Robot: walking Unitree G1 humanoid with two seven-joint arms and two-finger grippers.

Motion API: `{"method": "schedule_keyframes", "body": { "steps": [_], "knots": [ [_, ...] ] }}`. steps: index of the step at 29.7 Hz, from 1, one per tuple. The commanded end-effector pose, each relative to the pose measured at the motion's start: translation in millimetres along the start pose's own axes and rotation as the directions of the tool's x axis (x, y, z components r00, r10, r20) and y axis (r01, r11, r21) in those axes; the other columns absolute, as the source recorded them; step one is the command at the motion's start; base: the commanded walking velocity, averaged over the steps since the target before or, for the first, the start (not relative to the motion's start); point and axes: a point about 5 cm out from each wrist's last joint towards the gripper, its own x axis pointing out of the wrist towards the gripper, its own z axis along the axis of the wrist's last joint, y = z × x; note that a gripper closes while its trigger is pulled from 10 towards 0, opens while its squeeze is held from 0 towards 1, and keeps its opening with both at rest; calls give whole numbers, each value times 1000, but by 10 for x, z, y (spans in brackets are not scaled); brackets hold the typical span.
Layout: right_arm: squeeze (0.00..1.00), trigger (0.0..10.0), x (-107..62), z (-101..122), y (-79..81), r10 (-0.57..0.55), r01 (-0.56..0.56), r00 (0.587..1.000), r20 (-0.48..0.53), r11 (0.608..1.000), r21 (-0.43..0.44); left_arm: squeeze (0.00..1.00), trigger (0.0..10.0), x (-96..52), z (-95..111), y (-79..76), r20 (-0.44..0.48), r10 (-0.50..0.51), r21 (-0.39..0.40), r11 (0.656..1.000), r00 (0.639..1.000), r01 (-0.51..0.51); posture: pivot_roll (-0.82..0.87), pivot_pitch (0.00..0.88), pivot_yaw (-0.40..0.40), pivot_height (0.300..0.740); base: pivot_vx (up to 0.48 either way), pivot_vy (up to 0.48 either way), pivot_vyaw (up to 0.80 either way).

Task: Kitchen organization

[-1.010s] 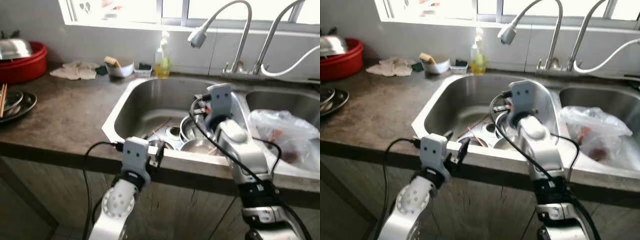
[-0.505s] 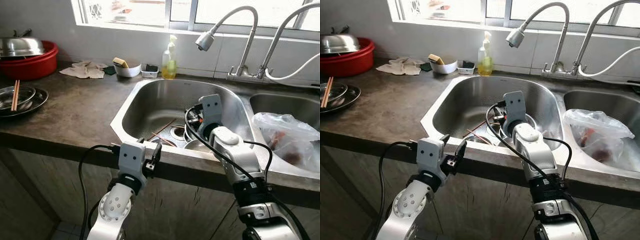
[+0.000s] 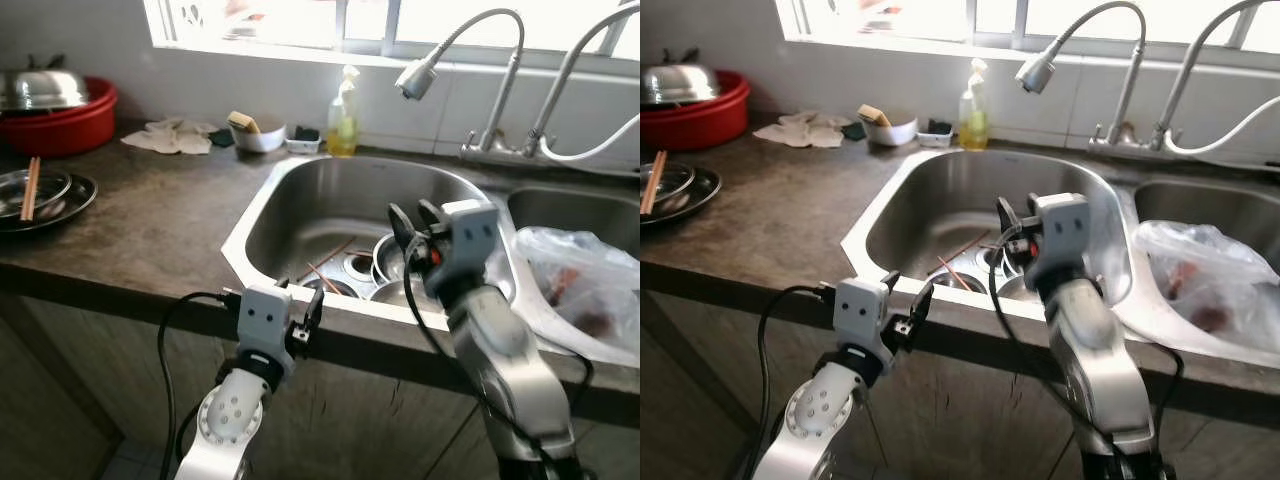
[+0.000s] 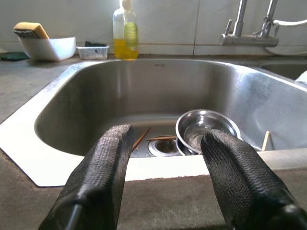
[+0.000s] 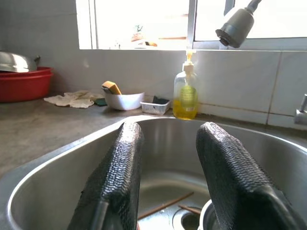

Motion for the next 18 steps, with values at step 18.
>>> {"method": "schedule_keyframes", "body": {
  "steps": [18],
  "knots": [
    [0,10000,-185,-58,56,-32,32,999,-31,999,-17,0,10000,-41,-28,-3,-15,-14,1,1000,1000,15,-11,0,-48,740,-134,260,800]
  ]
}}
